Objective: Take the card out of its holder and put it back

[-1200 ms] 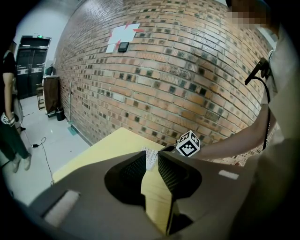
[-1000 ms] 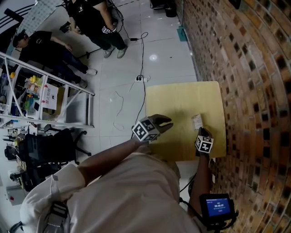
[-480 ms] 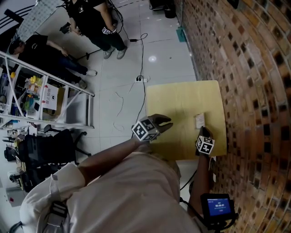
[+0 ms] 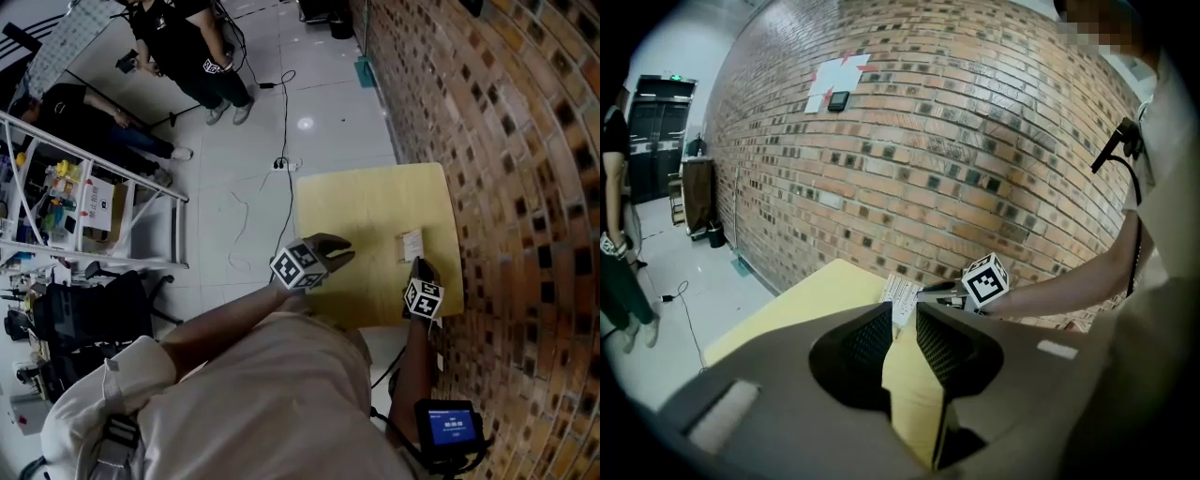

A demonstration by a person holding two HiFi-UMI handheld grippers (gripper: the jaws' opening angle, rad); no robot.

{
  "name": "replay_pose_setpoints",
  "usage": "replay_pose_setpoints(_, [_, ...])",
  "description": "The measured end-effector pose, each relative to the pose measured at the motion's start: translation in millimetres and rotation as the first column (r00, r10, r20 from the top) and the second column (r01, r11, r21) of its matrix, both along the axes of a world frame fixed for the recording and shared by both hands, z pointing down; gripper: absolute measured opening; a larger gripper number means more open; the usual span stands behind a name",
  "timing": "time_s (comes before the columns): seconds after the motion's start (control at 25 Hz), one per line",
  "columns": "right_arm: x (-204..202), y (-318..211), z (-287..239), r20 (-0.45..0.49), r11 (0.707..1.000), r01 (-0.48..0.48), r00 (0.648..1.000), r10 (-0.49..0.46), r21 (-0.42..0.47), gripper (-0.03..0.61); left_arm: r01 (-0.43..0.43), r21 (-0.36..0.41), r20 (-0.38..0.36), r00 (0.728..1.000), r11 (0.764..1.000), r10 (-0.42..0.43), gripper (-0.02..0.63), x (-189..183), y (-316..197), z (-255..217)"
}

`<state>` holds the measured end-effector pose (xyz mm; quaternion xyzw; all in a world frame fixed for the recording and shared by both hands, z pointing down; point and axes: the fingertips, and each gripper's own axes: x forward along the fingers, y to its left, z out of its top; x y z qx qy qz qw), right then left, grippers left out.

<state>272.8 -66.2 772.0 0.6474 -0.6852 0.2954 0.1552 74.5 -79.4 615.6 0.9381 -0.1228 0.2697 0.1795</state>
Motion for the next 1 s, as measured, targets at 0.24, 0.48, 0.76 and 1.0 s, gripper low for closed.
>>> replay_pose_setpoints(0.24, [9,2,-27,0.003,0.998,-0.032,0.999,0.032,0.051,0.012,-0.004,0.008,-0.018,1.0,1.0,0.004,0.1,2,-2,-3])
replay_pose_setpoints(0.48, [18,9,-65,0.001,0.992,-0.051,0.999,0.051,0.115,0.012,0.014,0.015,-0.035,0.999,1.0,-0.014,0.1,-1,-10,-7])
replay_pose_setpoints(0.76, [32,26,-117,-0.004,0.978,-0.083,0.996,0.085,0.191,0.012,0.053,0.03,-0.056,0.997,0.998,-0.051,0.1,-11,-25,-16])
replay_pose_setpoints(1.0, [48,46,-151,0.007,0.963,-0.122,0.992,0.124,0.242,0.011,0.094,0.04,-0.072,0.993,0.995,-0.091,0.101,-18,-41,-20])
